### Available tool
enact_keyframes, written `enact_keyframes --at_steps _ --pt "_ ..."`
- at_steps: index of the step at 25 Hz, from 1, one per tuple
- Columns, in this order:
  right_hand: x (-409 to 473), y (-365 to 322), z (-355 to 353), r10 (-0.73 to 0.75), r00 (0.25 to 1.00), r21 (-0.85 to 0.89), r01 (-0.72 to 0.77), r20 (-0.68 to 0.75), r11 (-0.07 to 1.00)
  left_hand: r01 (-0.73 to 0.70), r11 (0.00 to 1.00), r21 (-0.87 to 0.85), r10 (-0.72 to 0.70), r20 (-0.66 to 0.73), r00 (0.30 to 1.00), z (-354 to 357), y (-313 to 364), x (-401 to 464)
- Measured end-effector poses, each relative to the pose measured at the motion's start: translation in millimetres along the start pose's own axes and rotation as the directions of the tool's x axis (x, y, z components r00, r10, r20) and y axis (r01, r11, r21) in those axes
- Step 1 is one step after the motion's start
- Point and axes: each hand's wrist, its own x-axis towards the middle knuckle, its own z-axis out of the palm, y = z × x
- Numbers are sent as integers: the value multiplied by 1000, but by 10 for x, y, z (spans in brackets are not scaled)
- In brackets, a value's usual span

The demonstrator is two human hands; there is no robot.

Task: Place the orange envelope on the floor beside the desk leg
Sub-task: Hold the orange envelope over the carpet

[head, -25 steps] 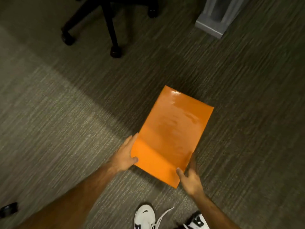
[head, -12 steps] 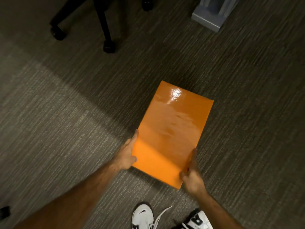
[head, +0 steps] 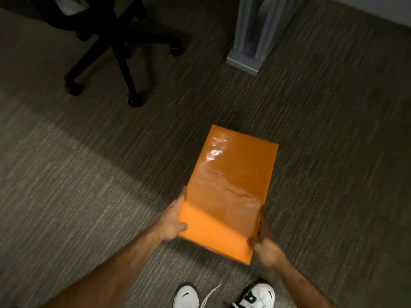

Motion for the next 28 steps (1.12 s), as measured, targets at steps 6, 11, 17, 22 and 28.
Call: enact_keyframes --at_steps 6,11,17,22,28 --pt "163 570 -84 46 993 67 -39 -109 997 38 999 -29 -39 -33 999 677 -67 271" --pt "419 1112 174 44 988 156 -21 -149 988 48 996 -79 -56 -100 993 1052 -515 459" --pt "592 1258 429 158 958 307 -80 -240 948 32 999 4 -31 -70 997 1152 -585 548" --pt "634 1234 475 203 947 424 -81 -251 902 38 999 -12 -39 -49 998 1148 -489 496" --pt "326 1080 108 246 940 478 -107 -237 872 -13 1000 -26 13 -1 1000 963 -195 263"
